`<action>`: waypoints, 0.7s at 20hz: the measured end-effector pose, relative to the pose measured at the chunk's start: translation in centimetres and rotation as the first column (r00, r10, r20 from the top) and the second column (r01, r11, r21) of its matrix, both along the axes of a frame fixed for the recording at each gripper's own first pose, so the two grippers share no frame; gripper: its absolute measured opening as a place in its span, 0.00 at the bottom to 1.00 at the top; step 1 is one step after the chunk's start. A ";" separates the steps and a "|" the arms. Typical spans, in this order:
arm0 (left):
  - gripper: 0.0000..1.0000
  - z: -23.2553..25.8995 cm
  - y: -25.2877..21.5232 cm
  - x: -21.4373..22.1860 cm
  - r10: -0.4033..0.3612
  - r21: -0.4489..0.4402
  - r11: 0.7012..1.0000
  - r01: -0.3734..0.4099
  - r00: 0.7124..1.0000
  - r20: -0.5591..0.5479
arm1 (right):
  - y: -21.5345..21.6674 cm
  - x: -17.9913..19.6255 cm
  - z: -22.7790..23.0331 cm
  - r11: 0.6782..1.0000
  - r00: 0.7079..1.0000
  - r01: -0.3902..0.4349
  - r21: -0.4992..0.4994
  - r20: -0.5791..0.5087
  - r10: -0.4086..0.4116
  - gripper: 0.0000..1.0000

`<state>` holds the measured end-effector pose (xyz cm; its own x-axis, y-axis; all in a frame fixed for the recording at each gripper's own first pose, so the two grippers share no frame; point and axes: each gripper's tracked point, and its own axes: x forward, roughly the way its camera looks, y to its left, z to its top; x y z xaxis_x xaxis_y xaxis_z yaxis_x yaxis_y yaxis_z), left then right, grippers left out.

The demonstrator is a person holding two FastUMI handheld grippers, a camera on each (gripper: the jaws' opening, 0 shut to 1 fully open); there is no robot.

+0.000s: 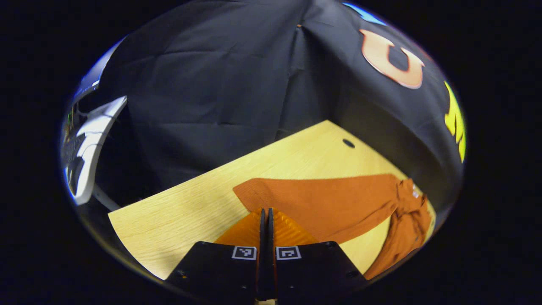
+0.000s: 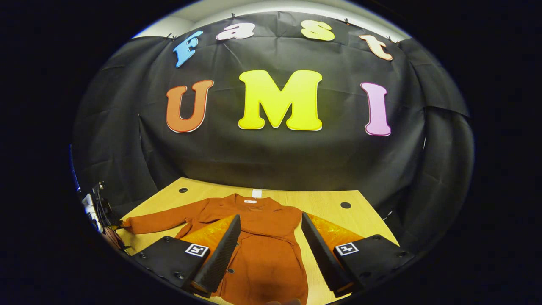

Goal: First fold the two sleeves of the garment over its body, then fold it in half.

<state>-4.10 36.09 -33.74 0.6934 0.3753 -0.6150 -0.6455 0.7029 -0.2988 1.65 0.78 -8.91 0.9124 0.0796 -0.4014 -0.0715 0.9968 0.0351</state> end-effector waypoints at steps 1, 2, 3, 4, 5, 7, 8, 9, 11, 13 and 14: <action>0.03 1.3 0.6 0.6 0.003 -0.021 1.000 -0.003 0.999 0.042 | -0.2 -0.1 -0.3 1.000 1.000 0.004 0.005 -0.003 -0.004 0.92; 0.03 3.5 1.2 1.8 -0.010 -0.027 1.000 0.013 0.996 0.089 | -0.3 -0.3 -0.5 1.000 1.000 0.007 0.016 -0.007 -0.007 0.92; 0.03 5.4 1.3 3.1 -0.035 -0.025 0.999 0.039 0.992 0.124 | -0.4 -0.3 -0.6 1.000 1.000 0.009 0.023 -0.010 -0.008 0.92; 0.03 7.4 1.0 4.4 -0.062 -0.016 0.998 0.065 0.986 0.154 | -0.4 -0.2 -0.9 1.000 1.000 0.010 0.030 -0.013 -0.010 0.92; 0.03 9.4 0.7 5.5 -0.092 -0.004 0.996 0.094 0.979 0.181 | -0.6 -0.2 -1.1 0.999 1.000 0.014 0.038 -0.014 -0.013 0.92; 0.03 12.6 0.3 8.3 -0.146 0.021 0.989 0.145 0.964 0.222 | -0.9 -0.1 -1.3 0.998 1.000 0.026 0.061 -0.017 -0.025 0.92; 0.03 14.5 -0.1 9.9 -0.178 0.041 0.984 0.173 0.955 0.238 | -1.1 -0.2 -1.4 0.997 0.999 0.033 0.071 -0.017 -0.032 0.92; 0.03 16.6 -0.6 11.6 -0.214 0.067 0.977 0.204 0.943 0.255 | -1.6 -0.1 -1.6 0.996 0.999 0.042 0.076 -0.018 -0.040 0.92; 0.03 20.1 -2.1 14.7 -0.297 0.141 0.953 0.269 0.918 0.263 | -3.1 -0.2 -1.5 0.994 0.998 0.059 0.095 -0.016 -0.058 0.92; 0.03 24.1 -5.5 18.7 -0.406 0.237 0.906 0.350 0.876 0.262 | -4.5 -0.3 -1.5 0.990 0.996 0.087 0.108 -0.012 -0.086 0.92; 0.03 25.8 -7.1 20.4 -0.457 0.297 0.875 0.382 0.853 0.252 | -5.3 -0.4 -1.4 0.989 0.995 0.099 0.112 -0.009 -0.099 0.92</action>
